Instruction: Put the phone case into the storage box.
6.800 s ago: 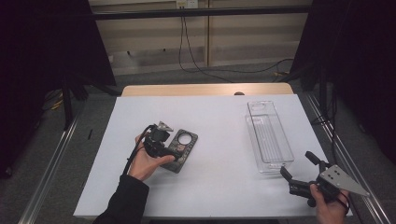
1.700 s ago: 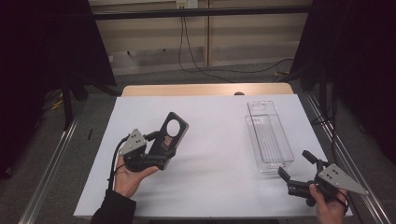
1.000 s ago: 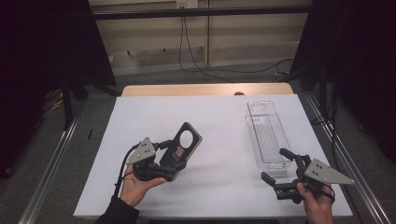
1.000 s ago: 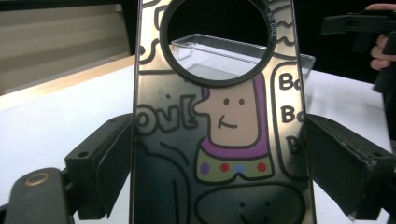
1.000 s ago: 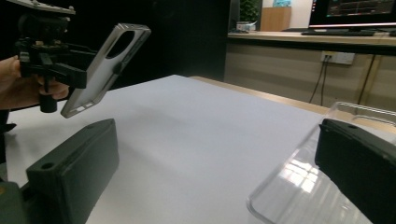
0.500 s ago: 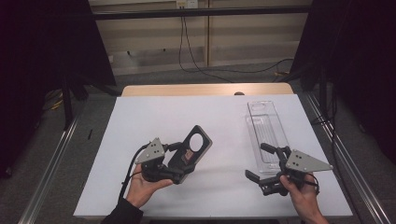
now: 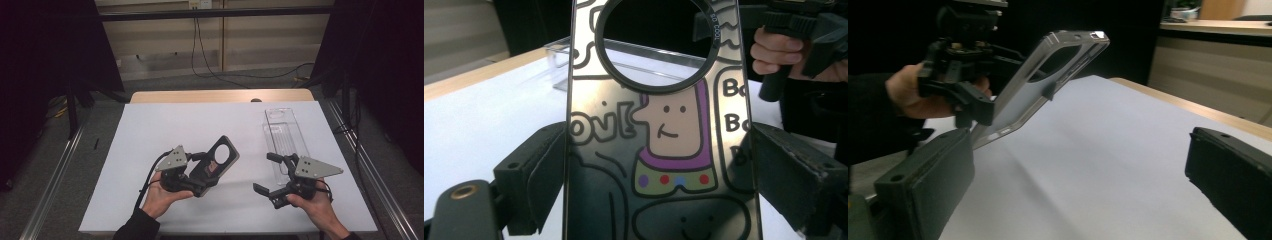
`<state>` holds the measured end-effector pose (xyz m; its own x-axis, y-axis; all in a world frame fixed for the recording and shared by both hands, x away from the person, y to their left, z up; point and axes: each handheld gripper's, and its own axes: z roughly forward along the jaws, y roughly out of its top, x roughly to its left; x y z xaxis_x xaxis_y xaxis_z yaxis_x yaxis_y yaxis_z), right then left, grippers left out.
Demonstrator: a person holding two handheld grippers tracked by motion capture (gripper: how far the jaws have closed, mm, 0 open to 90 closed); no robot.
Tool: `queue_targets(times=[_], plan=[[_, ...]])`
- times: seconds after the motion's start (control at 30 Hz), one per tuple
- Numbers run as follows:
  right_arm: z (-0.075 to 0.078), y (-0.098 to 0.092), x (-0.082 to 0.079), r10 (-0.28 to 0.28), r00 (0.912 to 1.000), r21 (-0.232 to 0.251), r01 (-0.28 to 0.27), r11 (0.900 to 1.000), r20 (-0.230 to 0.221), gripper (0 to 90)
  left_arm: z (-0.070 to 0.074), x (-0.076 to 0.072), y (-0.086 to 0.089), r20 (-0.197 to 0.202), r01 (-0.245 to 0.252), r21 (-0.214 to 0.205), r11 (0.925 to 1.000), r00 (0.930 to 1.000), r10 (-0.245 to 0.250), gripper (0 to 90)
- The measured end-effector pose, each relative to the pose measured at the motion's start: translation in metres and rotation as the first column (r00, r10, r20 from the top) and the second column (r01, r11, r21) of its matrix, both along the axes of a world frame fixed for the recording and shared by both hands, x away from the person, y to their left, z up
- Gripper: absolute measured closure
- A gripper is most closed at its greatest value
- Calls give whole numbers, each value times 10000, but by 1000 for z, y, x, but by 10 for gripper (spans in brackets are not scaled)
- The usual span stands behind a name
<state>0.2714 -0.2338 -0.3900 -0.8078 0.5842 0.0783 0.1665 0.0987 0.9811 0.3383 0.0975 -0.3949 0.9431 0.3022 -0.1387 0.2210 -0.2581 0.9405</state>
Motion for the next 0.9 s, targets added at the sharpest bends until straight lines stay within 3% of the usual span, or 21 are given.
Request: queue_targets(times=[0.17,0.33,0.47,0.53,0.73,0.9], plan=[[6,5,4,-41,10000,19,41,10000,31,0,7,2,-11,164,373,-34,9993,9992,-372,123],[10,11,7,435,9991,97,-434,9990,-15,0,8,-6,-13,274,1027,-32,9947,9944,-1025,123],[13,13,10,924,9957,7,-924,9957,-52,0,9,-7,-11,228,1270,-213,9917,9917,-1265,123],[17,12,13,1355,9908,34,-1355,9908,-62,0,9,-6,-10,208,1271,-267,9915,9917,-1266,123],[26,8,22,1788,9838,-56,-1789,9839,-166,0,8,-9,-11,260,1410,-212,9898,9897,-1404,123],[25,4,27,2486,9680,-165,-2493,9683,-334,0,7,-11,-14,227,1639,-195,9863,9863,-1635,123]])
